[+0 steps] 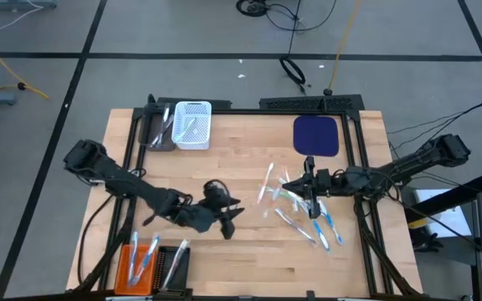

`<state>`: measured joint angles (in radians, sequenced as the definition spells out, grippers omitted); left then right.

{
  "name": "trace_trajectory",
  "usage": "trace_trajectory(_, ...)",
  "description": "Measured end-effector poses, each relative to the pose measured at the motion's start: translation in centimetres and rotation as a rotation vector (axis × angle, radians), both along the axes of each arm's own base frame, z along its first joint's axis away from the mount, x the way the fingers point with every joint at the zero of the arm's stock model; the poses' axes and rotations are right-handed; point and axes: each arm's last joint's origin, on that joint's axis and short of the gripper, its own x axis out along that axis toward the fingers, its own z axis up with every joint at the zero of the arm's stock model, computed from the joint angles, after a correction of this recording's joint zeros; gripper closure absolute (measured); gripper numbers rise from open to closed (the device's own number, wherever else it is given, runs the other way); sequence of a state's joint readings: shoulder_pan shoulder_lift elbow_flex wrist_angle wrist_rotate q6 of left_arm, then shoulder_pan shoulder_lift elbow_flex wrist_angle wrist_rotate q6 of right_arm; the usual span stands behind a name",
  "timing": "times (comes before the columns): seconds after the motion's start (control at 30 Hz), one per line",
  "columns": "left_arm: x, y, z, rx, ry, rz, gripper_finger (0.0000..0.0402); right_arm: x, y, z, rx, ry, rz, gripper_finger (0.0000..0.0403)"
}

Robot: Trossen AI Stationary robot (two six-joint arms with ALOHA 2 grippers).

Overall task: Pick & Place Toothbrushes
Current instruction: Put the orange toothbrush into the black bin

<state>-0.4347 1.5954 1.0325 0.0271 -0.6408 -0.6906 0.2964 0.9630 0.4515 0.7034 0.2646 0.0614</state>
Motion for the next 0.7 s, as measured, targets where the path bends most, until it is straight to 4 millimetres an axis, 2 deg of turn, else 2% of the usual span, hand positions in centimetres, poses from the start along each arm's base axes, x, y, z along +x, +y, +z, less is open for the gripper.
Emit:
trace_trajectory(0.3,4.0,2.5,-1.4,-0.1,-0.109,-0.178,0.0259,0.0,0.1,0.0,-0.021,-0.001,0.004,0.0403)
trace_trajectory(0.7,5.3,3.9,-1.3,-0.017,-0.205,-0.2,0.0258,0.0,0.1,0.0,-0.024,-0.004,0.004,0.0403)
